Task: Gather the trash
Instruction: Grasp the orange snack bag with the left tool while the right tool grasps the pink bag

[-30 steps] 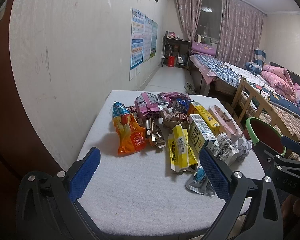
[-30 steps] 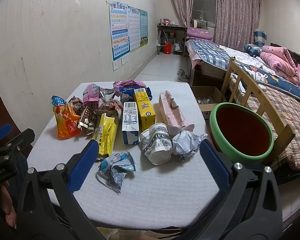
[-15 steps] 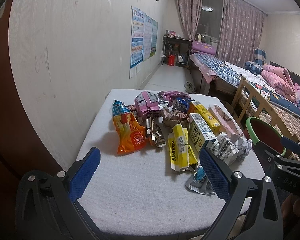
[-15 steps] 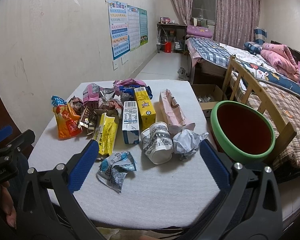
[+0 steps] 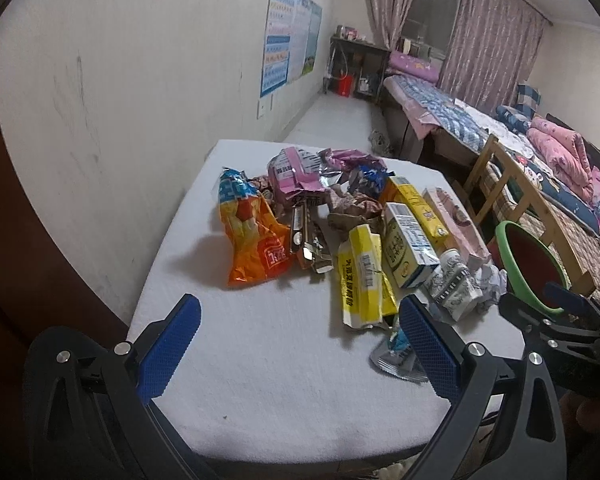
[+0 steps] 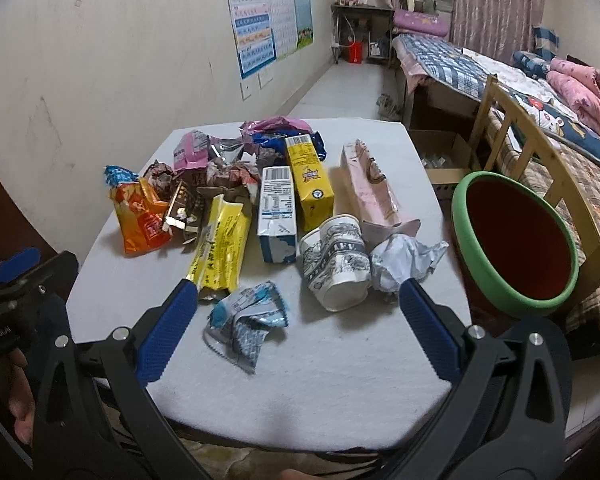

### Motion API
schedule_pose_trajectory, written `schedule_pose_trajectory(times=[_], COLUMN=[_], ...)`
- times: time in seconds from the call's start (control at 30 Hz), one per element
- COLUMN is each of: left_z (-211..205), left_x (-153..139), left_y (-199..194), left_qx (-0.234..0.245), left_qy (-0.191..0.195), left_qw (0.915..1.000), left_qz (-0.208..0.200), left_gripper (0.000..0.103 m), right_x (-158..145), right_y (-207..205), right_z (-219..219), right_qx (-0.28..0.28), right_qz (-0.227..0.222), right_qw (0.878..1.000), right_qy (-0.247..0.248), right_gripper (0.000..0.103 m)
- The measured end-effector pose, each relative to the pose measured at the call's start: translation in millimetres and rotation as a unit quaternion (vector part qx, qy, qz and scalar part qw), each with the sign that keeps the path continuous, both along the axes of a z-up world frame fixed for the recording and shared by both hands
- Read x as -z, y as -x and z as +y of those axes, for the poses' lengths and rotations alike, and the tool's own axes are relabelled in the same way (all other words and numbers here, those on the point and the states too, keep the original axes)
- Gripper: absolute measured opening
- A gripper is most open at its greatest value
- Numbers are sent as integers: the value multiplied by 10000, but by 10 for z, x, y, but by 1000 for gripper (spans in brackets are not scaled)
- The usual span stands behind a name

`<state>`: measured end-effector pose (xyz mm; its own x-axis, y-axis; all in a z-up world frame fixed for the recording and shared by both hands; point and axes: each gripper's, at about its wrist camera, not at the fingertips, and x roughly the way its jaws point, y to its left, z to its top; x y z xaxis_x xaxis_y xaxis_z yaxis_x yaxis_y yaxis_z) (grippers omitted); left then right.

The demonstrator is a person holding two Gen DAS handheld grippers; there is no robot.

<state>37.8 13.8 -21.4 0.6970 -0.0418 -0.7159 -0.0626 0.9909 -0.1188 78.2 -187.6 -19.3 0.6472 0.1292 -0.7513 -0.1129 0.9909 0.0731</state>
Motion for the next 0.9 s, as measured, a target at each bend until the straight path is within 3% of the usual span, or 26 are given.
schedule_pose_trajectory(times=[0.43, 0.9], left_z=[330, 499], left_x=[4, 445], left_y=[-725, -1371], left_qx=[-342, -495], left_qy=[2, 140], left_qw=[9994, 9963], left_qz=[26, 682], left_gripper=[95, 95], right_x=[106, 582], right_y=[-837, -1805], right_z=[-378, -535], right_qx=[138, 74], right_qz=[230, 952], right_qw=[9988, 9914], right_qy=[419, 898], right_gripper=[100, 99])
